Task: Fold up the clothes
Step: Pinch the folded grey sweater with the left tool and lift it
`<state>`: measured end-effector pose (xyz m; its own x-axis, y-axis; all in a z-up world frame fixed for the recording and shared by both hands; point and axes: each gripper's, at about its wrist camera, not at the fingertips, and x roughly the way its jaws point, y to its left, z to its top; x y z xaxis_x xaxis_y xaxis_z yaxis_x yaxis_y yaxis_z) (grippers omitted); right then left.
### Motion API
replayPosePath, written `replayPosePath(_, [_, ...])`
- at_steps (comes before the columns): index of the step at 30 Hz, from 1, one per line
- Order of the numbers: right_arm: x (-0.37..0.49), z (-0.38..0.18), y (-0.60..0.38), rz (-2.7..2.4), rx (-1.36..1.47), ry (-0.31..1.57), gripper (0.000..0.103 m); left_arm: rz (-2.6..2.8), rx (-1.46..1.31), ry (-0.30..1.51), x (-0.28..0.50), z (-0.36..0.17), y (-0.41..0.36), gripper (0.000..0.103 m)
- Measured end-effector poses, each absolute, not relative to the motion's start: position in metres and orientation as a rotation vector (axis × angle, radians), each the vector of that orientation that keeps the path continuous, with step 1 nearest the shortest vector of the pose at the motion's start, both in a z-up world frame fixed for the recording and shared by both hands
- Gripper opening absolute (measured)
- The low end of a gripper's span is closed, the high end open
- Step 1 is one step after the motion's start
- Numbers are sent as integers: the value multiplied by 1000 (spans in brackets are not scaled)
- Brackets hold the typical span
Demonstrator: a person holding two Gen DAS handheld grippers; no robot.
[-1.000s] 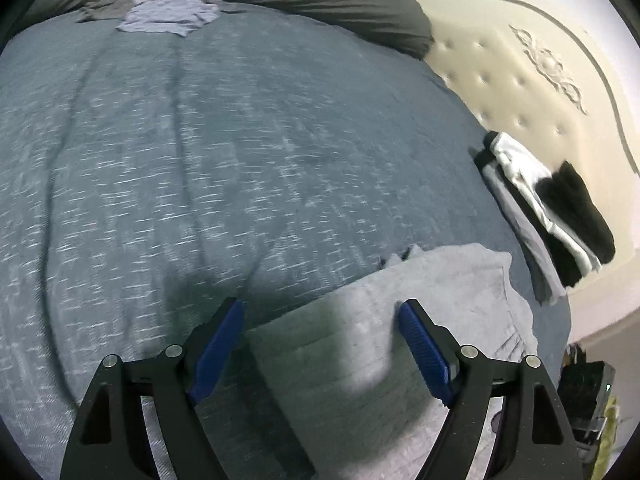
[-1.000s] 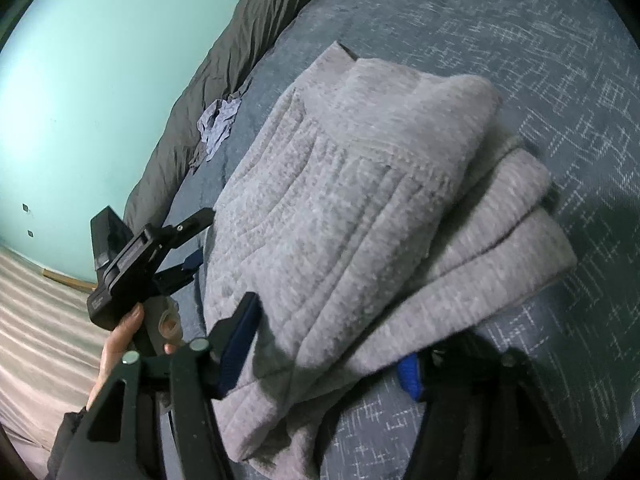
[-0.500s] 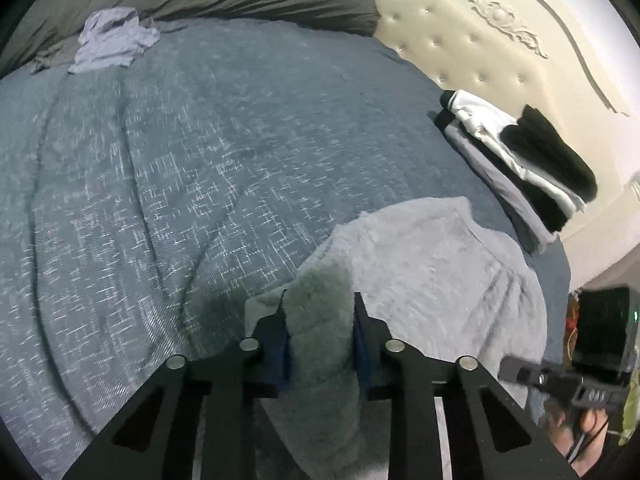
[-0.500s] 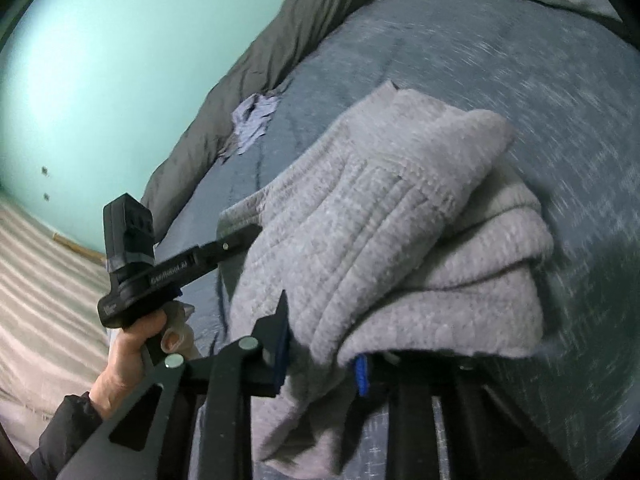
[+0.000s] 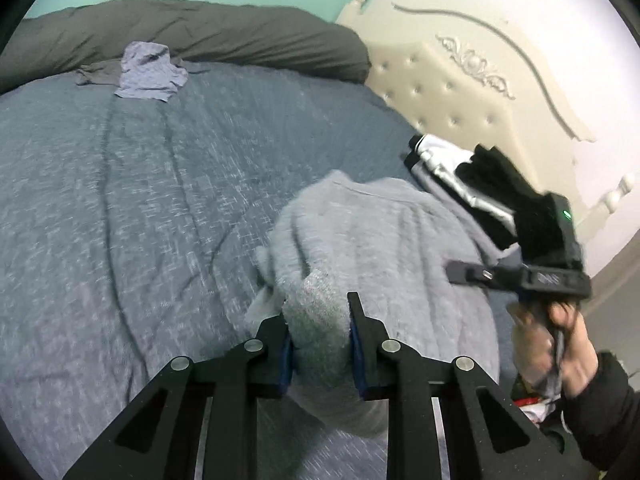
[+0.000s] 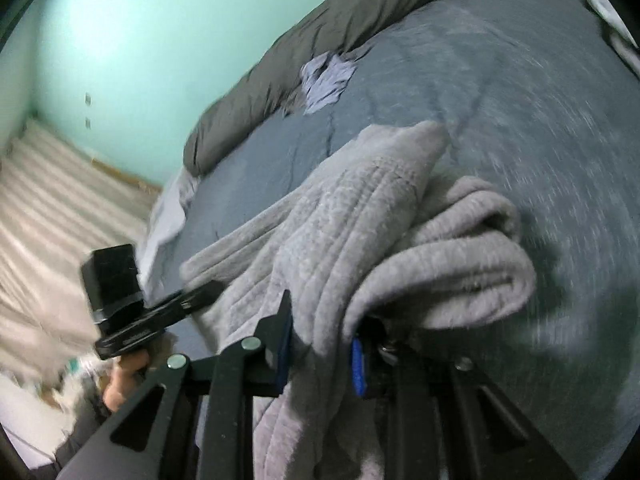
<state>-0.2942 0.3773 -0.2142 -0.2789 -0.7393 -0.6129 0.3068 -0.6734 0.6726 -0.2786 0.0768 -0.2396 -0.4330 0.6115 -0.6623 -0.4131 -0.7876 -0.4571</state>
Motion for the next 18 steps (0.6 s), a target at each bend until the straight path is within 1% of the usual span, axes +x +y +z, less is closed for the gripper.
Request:
replayPosePath(3, [-308, -211, 361, -1960, 1312, -509, 23, 2234, -1134, -318, -260, -234, 69, 24])
replayPosePath(10, [-318, -214, 331, -1856, 1332, -356, 23, 2238, -1159, -390, -230, -248, 55, 24])
replayPosePath(15, [-327, -227, 327, -1811, 1406, -255, 23, 2225, -1168, -400, -212, -256, 64, 24])
replayPosePath(18, [-331, -240, 326, -1811, 1454, -202, 23, 2206, -1198, -377, -208, -268, 75, 24])
